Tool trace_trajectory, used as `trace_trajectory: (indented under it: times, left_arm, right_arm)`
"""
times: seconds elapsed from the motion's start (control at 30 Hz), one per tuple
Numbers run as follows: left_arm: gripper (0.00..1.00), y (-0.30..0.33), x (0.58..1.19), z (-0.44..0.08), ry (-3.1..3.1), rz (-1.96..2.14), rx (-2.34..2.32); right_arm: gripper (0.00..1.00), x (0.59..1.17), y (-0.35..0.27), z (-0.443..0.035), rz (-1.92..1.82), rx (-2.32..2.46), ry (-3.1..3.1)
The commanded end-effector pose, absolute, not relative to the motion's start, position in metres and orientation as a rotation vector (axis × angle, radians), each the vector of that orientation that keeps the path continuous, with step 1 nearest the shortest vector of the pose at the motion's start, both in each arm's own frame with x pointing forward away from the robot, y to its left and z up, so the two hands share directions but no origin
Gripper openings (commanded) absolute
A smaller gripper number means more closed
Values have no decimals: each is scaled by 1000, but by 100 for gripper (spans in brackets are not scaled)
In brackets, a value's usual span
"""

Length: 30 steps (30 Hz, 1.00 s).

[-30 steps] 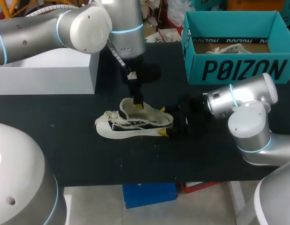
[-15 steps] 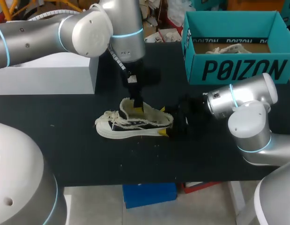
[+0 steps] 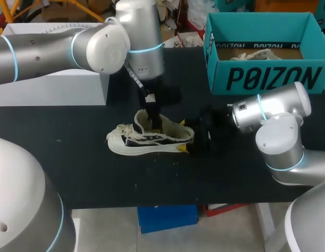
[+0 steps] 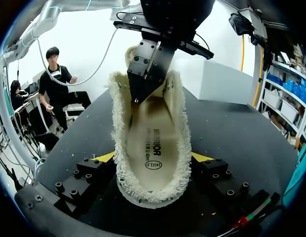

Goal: Take the shoe out of the shoebox, open the shoe tongue, remove and reinsert the insole, then place the shoe into the shoebox

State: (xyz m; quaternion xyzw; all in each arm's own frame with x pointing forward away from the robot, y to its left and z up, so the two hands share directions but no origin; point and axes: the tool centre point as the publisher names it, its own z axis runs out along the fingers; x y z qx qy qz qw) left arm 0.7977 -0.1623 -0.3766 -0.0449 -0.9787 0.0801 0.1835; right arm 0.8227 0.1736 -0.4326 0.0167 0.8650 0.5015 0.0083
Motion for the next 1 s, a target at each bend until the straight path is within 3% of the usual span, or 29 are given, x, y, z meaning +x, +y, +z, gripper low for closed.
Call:
trace_trajectory:
  times: [0.03, 1.0]
  left_arm:
    - [0, -166, 793, -386, -2761, 215, -122]
    - [0, -163, 774, -422, -2786, 115, -28]
  right_arm:
    - [0, 823, 173, -435, 1565, 54, 2703]
    - [0, 823, 173, -435, 1565, 54, 2703]
